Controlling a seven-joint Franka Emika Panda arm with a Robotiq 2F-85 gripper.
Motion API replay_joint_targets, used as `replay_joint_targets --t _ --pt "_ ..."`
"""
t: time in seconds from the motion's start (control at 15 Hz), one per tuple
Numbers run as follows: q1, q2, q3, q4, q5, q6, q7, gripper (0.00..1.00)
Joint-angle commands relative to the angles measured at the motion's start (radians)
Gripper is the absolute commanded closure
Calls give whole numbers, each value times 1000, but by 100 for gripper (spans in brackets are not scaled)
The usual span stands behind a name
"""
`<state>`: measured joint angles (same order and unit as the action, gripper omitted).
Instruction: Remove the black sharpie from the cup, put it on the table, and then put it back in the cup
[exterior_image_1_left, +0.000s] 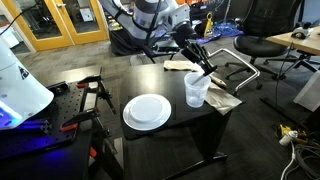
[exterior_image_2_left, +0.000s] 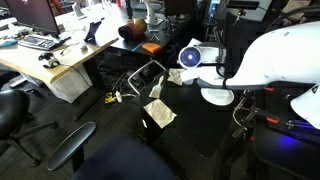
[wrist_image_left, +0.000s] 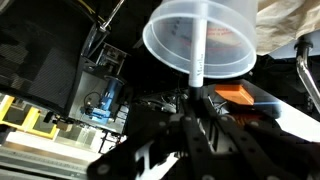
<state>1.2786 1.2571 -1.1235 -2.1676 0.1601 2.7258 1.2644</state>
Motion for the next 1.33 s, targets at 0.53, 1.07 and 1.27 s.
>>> replay_joint_targets --t 0.53,1.07,1.27 --pt "55 0 -33 -59 -20 39 73 16" --pt "61 -192 -109 -181 -31 227 -167 0" --pt "28 -300 -109 -213 -26 330 -338 0"
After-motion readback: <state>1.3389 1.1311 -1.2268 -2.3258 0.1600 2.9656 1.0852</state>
